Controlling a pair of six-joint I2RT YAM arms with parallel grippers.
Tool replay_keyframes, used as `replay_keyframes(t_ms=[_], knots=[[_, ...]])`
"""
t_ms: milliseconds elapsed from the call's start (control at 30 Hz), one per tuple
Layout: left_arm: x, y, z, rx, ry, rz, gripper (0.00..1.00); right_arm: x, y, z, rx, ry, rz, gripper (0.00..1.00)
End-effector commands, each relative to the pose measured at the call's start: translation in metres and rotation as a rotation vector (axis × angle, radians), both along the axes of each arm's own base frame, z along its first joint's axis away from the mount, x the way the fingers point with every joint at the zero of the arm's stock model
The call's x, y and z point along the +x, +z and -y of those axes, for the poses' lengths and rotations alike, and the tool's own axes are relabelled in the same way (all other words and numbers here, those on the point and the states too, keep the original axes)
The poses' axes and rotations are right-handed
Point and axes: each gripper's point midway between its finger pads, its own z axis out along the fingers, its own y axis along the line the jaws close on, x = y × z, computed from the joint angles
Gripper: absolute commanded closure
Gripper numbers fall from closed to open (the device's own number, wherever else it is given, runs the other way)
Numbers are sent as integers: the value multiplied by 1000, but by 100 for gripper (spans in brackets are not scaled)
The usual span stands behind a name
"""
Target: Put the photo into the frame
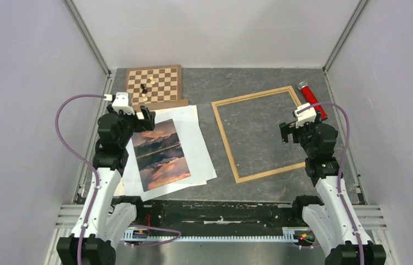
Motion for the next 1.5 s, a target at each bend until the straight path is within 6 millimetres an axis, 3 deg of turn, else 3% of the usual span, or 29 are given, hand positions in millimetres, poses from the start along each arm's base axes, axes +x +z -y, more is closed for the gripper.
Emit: replay_keyframes(t_ms=[0, 500, 833, 1067, 1200, 1300, 1467], knots=[[4, 22, -2, 40, -7, 67, 0, 4, 11, 2, -12, -6, 44, 2], [1, 27, -1, 44, -18, 58, 0, 1, 12, -5, -20, 40, 42, 2], [-1, 35, 10, 50, -91, 49, 0, 1, 29, -10, -19, 73, 15, 2], [-6, 21, 19, 80, -163, -28, 0, 1, 33, -37, 13, 204, -19, 2], [-10, 12, 26, 74, -210, -62, 0, 4, 25, -56, 40, 269, -53, 2], [-11, 4, 28, 72, -225, -84, 0, 8, 15, -75, 49, 323, -81, 2], [-4, -15, 25, 102, -227, -105, 0, 9, 0, -123, 87, 445, -111, 2]])
